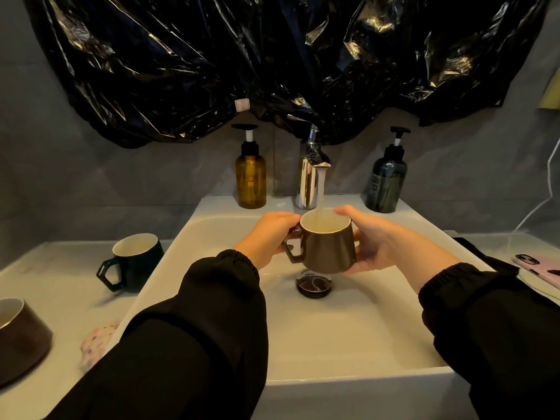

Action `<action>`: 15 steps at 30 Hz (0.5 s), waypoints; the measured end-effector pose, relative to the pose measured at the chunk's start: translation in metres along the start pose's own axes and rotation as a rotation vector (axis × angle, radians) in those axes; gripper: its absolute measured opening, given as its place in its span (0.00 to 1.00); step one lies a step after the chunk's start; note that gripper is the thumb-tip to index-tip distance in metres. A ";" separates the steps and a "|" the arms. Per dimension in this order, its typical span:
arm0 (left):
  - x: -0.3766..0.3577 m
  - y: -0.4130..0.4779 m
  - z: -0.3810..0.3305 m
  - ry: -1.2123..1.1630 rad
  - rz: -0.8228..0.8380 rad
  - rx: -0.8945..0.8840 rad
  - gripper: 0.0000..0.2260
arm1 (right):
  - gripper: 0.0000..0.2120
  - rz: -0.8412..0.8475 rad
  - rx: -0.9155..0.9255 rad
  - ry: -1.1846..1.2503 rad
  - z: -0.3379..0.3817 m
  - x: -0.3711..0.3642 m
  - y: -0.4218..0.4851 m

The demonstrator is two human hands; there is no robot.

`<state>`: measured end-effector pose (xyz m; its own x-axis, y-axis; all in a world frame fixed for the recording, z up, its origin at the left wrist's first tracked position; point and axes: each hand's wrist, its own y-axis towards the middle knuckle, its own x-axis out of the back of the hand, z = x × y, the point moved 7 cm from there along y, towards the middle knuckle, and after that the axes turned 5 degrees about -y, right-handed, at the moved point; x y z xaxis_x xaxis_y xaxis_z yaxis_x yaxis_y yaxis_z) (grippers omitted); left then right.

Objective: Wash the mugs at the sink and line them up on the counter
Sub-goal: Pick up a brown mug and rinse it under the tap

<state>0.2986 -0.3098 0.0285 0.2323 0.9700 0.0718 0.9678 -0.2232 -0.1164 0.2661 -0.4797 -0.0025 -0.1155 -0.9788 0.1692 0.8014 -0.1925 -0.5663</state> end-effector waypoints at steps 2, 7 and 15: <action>-0.001 -0.001 0.001 0.033 0.024 -0.006 0.08 | 0.38 -0.007 -0.013 -0.017 -0.002 0.005 0.002; 0.001 0.000 -0.003 0.161 0.053 -0.038 0.10 | 0.37 -0.047 0.057 0.050 0.004 0.008 0.002; 0.003 -0.004 -0.010 0.560 0.200 -0.196 0.09 | 0.27 -0.034 0.275 -0.008 0.019 0.006 -0.007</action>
<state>0.2962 -0.3064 0.0390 0.3750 0.7218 0.5817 0.8879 -0.4601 -0.0015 0.2707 -0.4833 0.0181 -0.1411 -0.9714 0.1912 0.9264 -0.1977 -0.3205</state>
